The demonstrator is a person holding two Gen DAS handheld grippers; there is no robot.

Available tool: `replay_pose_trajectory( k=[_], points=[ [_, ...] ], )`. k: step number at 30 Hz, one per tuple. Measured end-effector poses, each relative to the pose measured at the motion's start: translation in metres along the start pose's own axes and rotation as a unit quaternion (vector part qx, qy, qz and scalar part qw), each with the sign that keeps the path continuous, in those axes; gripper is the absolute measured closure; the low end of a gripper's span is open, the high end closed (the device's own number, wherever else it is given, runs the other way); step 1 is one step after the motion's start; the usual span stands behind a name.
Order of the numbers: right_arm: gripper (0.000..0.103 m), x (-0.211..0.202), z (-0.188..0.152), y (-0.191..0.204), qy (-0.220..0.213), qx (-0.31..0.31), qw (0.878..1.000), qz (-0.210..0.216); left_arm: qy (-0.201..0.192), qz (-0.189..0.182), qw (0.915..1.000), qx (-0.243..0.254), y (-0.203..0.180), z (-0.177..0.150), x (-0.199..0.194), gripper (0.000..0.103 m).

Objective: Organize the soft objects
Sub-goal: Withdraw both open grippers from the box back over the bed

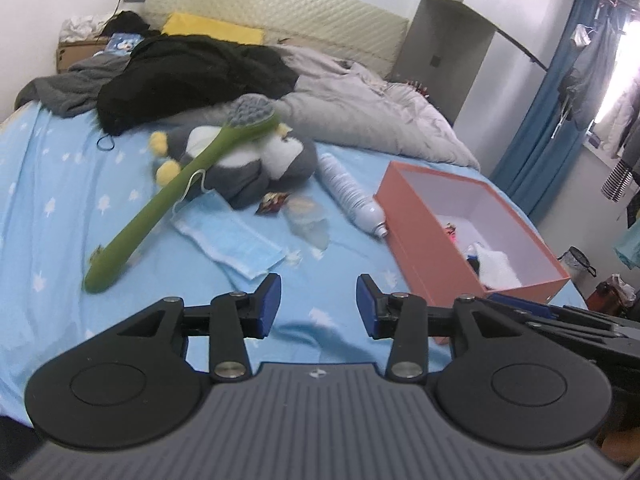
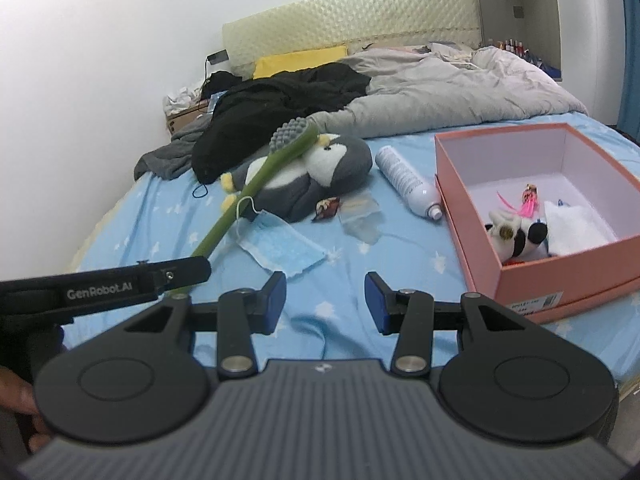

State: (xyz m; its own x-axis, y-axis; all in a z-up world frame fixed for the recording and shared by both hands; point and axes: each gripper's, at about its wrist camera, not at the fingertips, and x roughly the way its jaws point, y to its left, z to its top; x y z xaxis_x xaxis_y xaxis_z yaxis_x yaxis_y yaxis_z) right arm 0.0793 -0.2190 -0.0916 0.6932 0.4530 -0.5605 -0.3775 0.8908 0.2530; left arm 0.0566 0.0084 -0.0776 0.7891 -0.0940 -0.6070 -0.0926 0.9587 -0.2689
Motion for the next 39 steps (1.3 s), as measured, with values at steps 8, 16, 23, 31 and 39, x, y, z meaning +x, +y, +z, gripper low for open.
replay_pose_trajectory(
  k=[8,16,23,31,39],
  points=[
    [0.057,0.018,-0.015,-0.008,0.02,0.007,1.0,0.0,0.016,0.006,0.9997,-0.017,0.015,-0.01,0.029,0.051],
    [0.057,0.061,-0.011,-0.012,0.046,-0.007,0.999,-0.003,0.043,0.014,0.998,-0.045,0.034,-0.009,0.082,0.051],
    [0.057,0.109,-0.002,-0.018,0.061,-0.015,0.998,-0.007,0.054,0.021,0.9965,-0.061,0.052,-0.004,0.134,0.051],
    [0.057,0.175,0.006,-0.028,0.078,-0.034,0.996,-0.018,0.065,0.021,0.994,-0.086,0.076,-0.002,0.195,0.051],
    [0.057,0.233,0.016,-0.044,0.08,-0.027,0.996,-0.028,0.074,0.032,0.9923,-0.094,0.089,-0.003,0.239,0.051]
  ],
)
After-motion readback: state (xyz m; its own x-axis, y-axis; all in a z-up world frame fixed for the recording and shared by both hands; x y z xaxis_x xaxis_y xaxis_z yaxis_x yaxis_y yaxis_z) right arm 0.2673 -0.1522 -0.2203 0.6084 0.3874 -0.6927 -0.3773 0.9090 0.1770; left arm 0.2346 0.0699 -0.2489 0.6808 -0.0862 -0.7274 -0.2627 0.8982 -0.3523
